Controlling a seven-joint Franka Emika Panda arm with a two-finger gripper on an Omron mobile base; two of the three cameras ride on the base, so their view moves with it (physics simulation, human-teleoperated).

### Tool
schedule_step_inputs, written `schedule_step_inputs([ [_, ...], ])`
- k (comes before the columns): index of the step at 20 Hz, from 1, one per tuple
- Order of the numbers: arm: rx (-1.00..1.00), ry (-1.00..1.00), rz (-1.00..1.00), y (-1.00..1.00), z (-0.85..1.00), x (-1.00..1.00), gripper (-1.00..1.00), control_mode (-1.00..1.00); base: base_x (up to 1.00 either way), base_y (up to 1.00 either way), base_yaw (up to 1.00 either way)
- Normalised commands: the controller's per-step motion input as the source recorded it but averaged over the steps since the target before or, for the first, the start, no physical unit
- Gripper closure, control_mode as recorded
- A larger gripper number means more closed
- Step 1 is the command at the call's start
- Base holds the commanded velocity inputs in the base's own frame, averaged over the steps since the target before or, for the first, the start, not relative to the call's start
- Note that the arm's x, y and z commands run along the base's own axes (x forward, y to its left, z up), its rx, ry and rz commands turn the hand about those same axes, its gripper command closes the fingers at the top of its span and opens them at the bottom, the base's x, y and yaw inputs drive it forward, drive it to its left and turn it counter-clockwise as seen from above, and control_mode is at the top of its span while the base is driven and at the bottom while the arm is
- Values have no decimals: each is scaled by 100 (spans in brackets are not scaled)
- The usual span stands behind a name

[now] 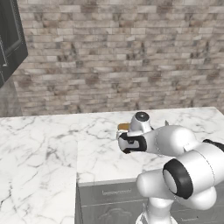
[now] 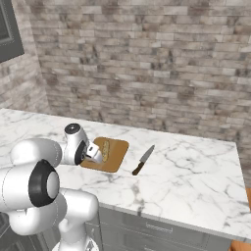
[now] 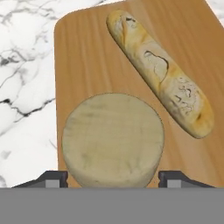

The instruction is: Retrieve the sausage and cheese from the fridge and place them on the cutting board on the counter.

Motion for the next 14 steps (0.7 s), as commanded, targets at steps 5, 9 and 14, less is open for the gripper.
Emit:
schedule_step_inputs([
  [5,0,0,0,-15,0,-1,-100,-100,0,0,0],
  [9,4,0,1,-9,8,-10,-100,-100,0,0,0],
  [14,6,0,2,0,39,-22,-100,-100,0,0,0],
])
